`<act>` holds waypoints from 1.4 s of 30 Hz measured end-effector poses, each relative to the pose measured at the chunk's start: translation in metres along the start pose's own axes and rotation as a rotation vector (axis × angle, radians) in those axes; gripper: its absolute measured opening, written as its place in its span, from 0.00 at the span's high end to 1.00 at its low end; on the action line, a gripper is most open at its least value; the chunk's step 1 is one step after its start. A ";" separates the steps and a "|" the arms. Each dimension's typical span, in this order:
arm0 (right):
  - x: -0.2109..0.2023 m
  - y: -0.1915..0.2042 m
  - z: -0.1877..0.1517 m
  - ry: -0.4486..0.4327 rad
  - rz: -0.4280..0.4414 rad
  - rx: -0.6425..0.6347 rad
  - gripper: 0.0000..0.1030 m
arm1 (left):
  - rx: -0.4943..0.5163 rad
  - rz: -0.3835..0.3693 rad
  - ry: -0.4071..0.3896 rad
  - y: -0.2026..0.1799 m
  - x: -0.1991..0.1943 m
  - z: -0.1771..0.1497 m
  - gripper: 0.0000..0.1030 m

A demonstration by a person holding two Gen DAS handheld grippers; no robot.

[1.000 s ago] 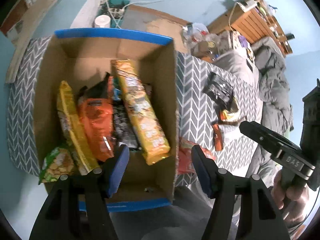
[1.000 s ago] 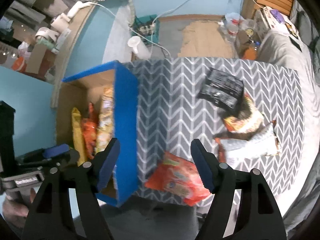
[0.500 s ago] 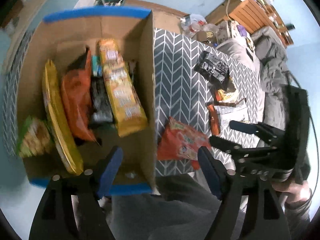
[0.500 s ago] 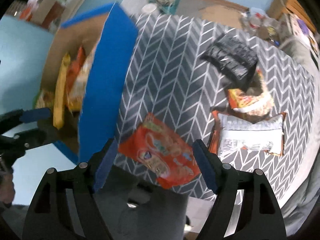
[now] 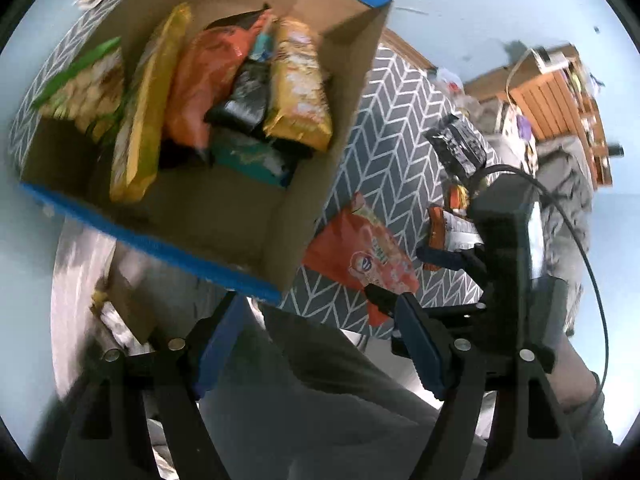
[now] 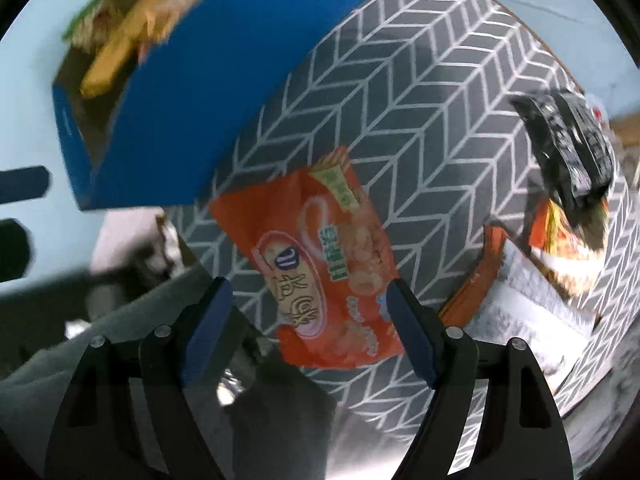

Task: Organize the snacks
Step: 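Move the right gripper to the red snack bag and grasp it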

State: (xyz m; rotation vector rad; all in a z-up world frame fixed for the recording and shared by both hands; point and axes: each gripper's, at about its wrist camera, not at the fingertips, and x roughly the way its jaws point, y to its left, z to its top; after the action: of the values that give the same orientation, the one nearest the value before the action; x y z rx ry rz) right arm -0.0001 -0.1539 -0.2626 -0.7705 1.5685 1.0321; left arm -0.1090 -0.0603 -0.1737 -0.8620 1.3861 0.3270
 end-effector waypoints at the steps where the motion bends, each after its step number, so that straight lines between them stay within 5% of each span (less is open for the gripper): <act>1: 0.005 0.001 0.001 0.012 -0.009 -0.017 0.24 | -0.020 0.002 -0.007 0.002 0.001 -0.003 0.23; 13: 0.045 0.010 0.014 0.067 -0.076 -0.050 0.24 | -0.168 -0.023 -0.049 0.023 0.020 -0.033 0.23; 27: 0.061 0.010 0.020 0.061 -0.101 0.004 0.22 | -0.200 -0.009 -0.046 0.044 0.062 -0.043 0.23; 30: 0.059 0.013 0.015 0.033 -0.147 -0.016 0.39 | -0.202 -0.014 -0.033 0.044 0.062 -0.045 0.23; 32: 0.056 0.012 0.009 0.015 -0.101 0.003 0.53 | -0.190 -0.017 -0.044 0.041 0.054 -0.048 0.23; 42: 0.025 0.002 -0.008 -0.096 -0.026 0.071 0.60 | -0.037 0.006 -0.062 0.003 0.034 -0.040 0.23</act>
State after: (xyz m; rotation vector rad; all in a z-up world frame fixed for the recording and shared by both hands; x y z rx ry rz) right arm -0.0111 -0.1595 -0.2856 -0.6814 1.5013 0.9754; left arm -0.1326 -0.0958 -0.2049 -0.8715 1.3293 0.3813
